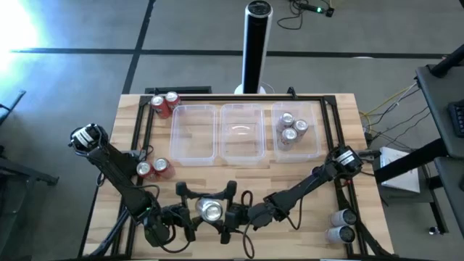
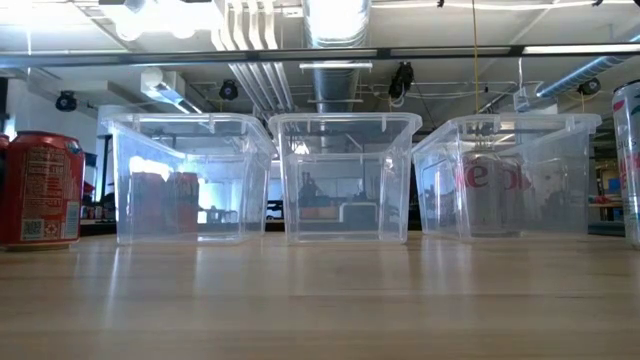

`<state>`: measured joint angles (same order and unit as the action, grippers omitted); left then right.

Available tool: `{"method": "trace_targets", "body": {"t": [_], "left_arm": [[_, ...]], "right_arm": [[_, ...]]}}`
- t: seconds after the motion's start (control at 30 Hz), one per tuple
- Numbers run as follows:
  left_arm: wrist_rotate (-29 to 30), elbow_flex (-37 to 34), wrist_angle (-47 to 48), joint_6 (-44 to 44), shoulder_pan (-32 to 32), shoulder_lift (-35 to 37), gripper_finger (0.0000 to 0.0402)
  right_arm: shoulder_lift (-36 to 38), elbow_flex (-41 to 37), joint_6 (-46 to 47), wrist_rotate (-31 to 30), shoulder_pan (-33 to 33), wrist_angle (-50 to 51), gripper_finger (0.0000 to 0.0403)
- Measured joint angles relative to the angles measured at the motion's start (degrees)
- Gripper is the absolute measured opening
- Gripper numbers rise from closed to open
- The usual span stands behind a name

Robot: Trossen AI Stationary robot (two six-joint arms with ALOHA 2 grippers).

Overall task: Sort soda cans
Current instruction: Put the red-silver soda can into the right transparent bin

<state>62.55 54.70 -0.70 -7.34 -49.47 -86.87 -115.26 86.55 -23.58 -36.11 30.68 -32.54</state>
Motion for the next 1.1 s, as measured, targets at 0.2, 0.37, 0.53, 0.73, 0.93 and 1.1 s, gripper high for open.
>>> {"method": "trace_targets", "body": {"t": [0.2,0.37,0.53,0.73,0.93,1.1], "left_arm": [[-0.1,-0.1,0.3,1.0,-0.1,0.1,0.0287],[3.1,-0.1,0.7,5.9,-0.3,0.1,0.0287],[6.3,-0.1,0.8,14.7,0.1,0.2,0.0287],[9.4,-0.2,5.0,29.4,4.2,0.2,0.0287],[12.4,-0.2,6.9,37.7,8.1,0.2,0.0287],[13.1,-0.2,7.8,46.3,10.2,-0.9,0.0287]], "right_arm": [[0.7,0.0,1.8,0.5,0.4,0.1,0.0347],[2.4,0.0,8.8,1.4,0.4,2.1,0.0348],[6.9,0.0,22.2,2.5,0.4,17.1,0.0345],[10.6,0.1,44.3,5.5,0.0,37.7,0.0373],[10.8,0.1,53.9,13.4,0.4,50.4,0.0380],[14.1,0.3,62.7,10.6,-0.1,63.7,0.0381]]}}
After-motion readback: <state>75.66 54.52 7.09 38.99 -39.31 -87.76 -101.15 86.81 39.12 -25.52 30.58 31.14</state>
